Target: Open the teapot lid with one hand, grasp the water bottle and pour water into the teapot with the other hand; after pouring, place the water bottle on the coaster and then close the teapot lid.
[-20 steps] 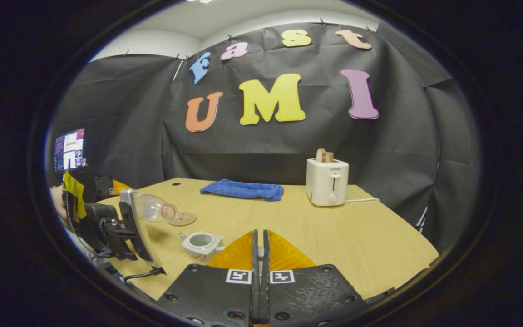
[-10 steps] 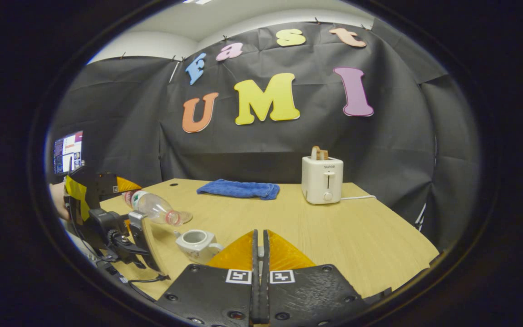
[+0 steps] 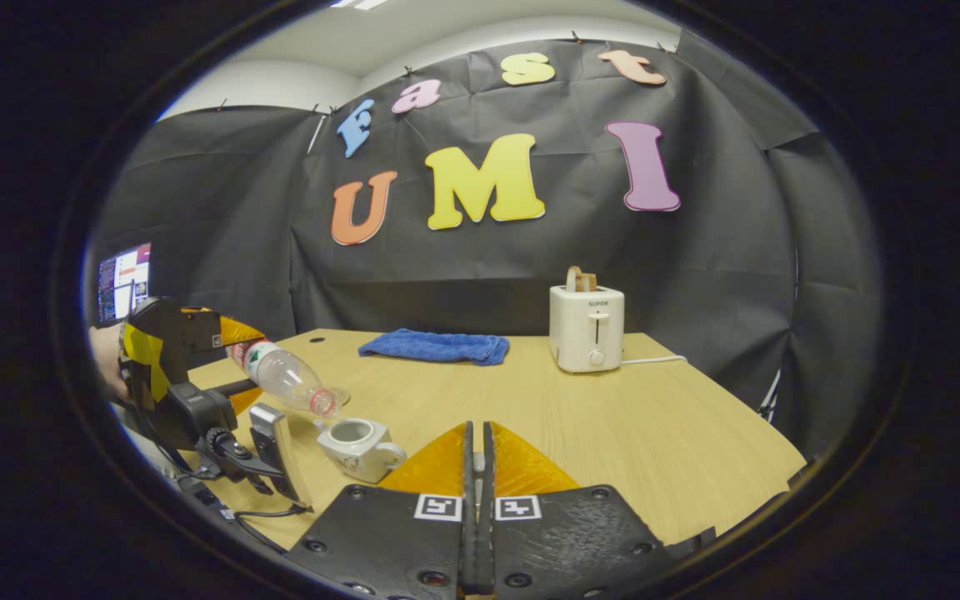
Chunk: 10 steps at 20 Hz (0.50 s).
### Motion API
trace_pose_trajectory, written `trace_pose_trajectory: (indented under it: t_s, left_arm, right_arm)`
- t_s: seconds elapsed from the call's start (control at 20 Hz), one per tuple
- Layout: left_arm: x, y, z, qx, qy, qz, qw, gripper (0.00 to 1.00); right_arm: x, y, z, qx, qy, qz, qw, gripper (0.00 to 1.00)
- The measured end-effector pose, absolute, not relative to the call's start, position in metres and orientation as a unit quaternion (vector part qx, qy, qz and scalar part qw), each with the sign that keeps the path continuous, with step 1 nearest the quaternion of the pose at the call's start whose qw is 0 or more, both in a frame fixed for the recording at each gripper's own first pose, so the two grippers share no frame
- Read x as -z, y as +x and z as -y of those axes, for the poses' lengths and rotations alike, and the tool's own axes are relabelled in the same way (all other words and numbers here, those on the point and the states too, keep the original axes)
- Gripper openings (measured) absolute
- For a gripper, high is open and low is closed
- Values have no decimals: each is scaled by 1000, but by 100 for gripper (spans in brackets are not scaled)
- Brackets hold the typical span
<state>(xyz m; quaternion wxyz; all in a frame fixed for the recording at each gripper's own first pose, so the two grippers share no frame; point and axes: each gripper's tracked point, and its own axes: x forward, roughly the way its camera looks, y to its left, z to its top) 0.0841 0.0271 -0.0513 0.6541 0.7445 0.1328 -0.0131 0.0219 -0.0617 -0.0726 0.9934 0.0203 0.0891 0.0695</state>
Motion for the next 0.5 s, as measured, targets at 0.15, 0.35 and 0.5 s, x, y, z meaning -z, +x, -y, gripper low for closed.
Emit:
trace_pose_trajectory:
  t_s: [0.15, 0.35, 0.5]
  left_arm:
    - [44, 85, -26, 7, 755, -128, 643, 76]
    - [40, 90, -22, 9, 768, -125, 627, 76]
    - [33, 90, -21, 3, 777, -122, 617, 76]
  right_arm:
    - [72, 22, 64, -69, 23, -88, 993, 0]
    - [71, 20, 66, -68, 24, -87, 994, 0]
    - [72, 20, 66, -68, 25, -87, 994, 0]
